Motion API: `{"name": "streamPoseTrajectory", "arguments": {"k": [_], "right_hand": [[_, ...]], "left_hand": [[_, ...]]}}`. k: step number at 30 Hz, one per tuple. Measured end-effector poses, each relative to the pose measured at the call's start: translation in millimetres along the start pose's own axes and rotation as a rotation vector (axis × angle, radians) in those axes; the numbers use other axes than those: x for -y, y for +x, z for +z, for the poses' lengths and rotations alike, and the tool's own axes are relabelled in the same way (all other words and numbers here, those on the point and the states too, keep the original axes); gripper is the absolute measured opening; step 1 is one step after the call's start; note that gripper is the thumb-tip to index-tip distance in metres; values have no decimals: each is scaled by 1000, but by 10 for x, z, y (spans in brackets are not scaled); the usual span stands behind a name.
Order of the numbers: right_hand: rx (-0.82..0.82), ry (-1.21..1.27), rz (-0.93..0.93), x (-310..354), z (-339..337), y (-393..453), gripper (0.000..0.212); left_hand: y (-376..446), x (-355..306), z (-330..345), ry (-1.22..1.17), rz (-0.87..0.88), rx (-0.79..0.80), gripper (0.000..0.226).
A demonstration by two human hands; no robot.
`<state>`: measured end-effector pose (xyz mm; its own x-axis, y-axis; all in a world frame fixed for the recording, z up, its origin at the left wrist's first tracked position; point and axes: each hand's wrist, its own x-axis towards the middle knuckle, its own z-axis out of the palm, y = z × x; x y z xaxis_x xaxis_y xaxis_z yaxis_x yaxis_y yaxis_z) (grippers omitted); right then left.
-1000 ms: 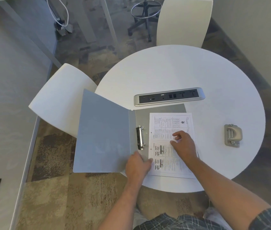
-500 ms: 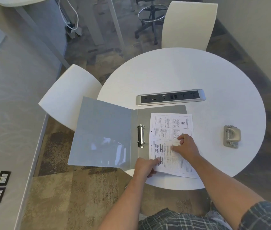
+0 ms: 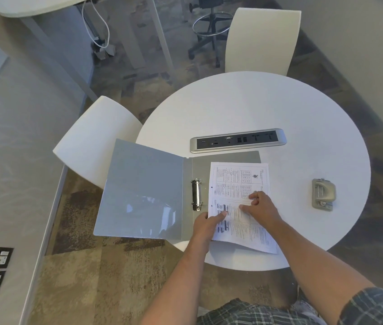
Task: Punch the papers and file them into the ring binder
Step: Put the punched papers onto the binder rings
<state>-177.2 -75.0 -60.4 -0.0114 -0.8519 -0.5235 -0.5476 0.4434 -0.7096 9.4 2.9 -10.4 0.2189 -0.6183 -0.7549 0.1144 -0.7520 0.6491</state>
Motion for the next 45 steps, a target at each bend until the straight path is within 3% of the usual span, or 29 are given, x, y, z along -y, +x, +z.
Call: {"name": "streamPoseTrajectory", "arguments": {"k": [3, 10, 13, 16, 18, 21, 25, 28, 34, 45], "right_hand": [[-19, -26, -15, 31, -46, -51, 41], [-411, 22, -35, 10, -163, -252, 55], [-281, 257, 44, 174, -208, -254, 54], [-13, 449, 33, 286, -204, -212, 30], [24, 430, 3, 323, -190, -186, 21], [7, 351, -36, 348, -164, -151, 25], [50, 282, -57, 293, -137, -64, 31], [99, 245, -54, 263, -155, -21, 33], [91, 260, -53, 214, -209, -7, 30], [33, 475, -12, 304, -250, -104, 18]], "left_hand": [[84, -36, -47, 14, 65, 23, 40], [178, -105, -203, -200, 79, 87, 38], [237, -77, -285, -233, 93, 89, 39], [267, -101, -344, -127, 85, 73, 32], [307, -146, -388, -43, 78, 55, 24], [399, -303, -456, 90, 113, -45, 11], [527, -619, -480, 313, 214, -275, 28], [647, -782, -479, 421, 249, -340, 42], [833, -890, -449, 264, 186, -302, 24], [904, -870, -283, -34, 85, -399, 16]]}}
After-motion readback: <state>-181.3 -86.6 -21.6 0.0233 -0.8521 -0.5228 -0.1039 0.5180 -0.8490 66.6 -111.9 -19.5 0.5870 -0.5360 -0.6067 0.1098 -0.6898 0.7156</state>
